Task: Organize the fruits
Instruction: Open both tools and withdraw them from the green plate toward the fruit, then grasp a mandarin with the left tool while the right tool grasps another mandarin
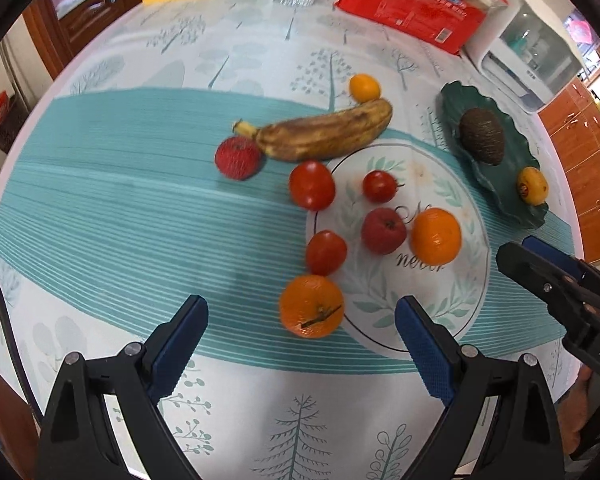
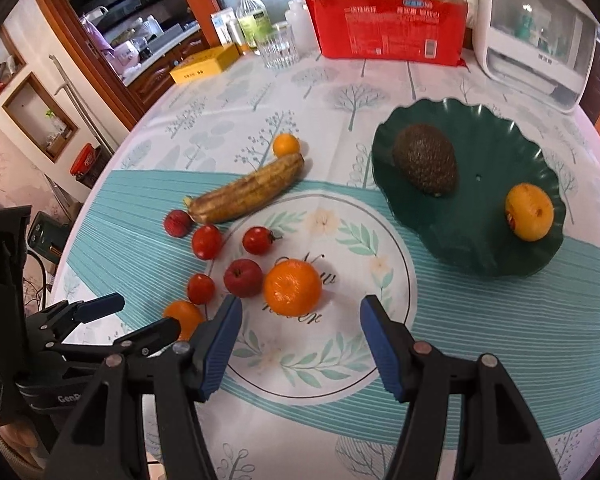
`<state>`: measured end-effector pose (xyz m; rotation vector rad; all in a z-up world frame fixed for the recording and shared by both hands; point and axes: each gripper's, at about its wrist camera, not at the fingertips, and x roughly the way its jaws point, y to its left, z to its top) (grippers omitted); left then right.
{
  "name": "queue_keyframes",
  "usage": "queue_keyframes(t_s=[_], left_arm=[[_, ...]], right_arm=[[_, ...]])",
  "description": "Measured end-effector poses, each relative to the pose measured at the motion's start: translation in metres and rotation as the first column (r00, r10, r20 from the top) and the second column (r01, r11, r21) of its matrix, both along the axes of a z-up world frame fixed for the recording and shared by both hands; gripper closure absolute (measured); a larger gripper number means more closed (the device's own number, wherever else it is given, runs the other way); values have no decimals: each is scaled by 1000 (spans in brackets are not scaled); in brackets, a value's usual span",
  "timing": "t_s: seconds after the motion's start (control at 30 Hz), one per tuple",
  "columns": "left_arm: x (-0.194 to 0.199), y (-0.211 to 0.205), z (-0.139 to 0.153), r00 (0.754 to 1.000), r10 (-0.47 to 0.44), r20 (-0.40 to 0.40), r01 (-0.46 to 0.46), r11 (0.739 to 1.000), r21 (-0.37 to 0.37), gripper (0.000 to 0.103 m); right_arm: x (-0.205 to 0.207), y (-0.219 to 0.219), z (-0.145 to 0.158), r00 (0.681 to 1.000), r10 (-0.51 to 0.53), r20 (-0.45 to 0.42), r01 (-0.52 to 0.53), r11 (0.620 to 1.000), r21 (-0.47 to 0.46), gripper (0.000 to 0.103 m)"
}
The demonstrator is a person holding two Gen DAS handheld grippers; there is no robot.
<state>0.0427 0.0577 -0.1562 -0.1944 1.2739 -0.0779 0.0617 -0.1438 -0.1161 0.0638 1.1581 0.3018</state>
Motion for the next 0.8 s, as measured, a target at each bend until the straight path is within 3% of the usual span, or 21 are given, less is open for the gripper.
queue_keyframes(t_s=[0.33,0.47,0.8], left_arm=[[0,-4,-19,1000,-28,-12,28,1000,7,14],[4,-7,-21,999,-41,-1,41,999,19,23],[10,-6,-32,999,-43,-22,43,999,6,34]], right_arm=[[11,8,-34,997,8,-73,-8,1000,-11,41],[16,12,-40,997,14,-76,-15,1000,-14,41],[28,26,-55,995,37,-91,-42,998,-51,44]])
